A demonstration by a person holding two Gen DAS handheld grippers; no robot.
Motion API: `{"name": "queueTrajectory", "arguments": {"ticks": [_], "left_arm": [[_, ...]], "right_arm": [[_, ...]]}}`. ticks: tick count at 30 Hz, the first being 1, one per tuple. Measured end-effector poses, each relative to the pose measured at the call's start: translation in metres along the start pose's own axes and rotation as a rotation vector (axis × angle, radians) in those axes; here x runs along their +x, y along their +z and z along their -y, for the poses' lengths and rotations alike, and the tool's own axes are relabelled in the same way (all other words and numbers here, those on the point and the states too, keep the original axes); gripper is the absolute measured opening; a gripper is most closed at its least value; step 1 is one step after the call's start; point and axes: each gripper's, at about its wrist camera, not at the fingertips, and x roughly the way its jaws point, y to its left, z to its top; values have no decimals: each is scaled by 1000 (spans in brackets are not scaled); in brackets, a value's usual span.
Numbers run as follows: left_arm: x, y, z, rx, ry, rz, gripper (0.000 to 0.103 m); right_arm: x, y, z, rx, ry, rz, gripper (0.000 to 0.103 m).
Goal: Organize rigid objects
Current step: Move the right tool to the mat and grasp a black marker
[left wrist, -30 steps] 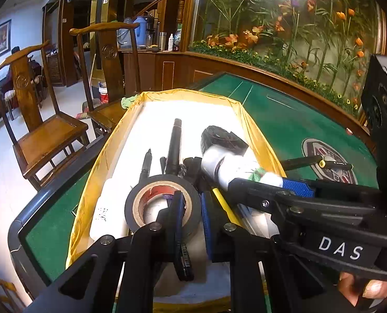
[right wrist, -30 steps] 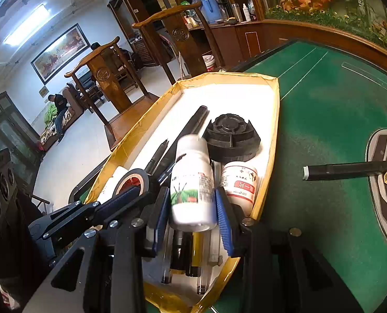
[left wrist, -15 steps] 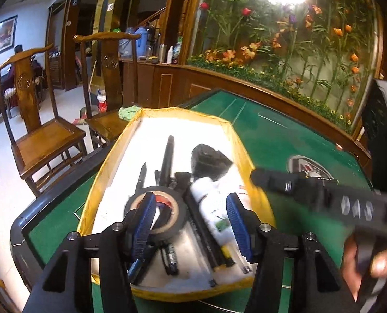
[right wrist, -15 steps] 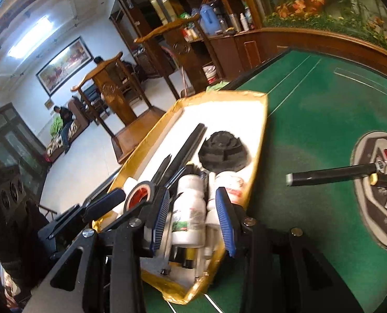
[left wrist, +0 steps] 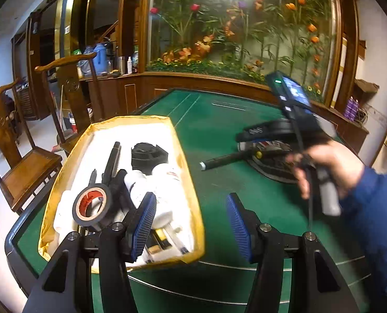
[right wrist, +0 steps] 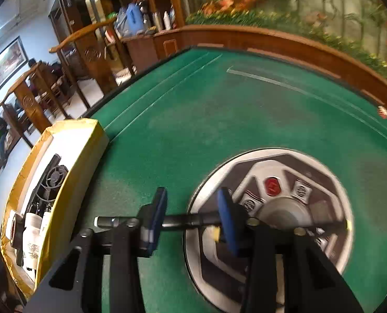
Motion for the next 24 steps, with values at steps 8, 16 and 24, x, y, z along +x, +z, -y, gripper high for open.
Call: {"name": "queueTrajectory", "arguments": {"ticks": [8,16,24], "left_arm": [[-3,-4,5,16,-5,-14,59],[-2,-4,3,7,-33,-20,59],[-5,-8,15,22,-51,-36,59]], "right_arm": [[9,-15,-4,-66,5,-78,36],[-56,-71,-2,-106,210,-177,36],[-79,-50,72,181,-105,-15,39]]}}
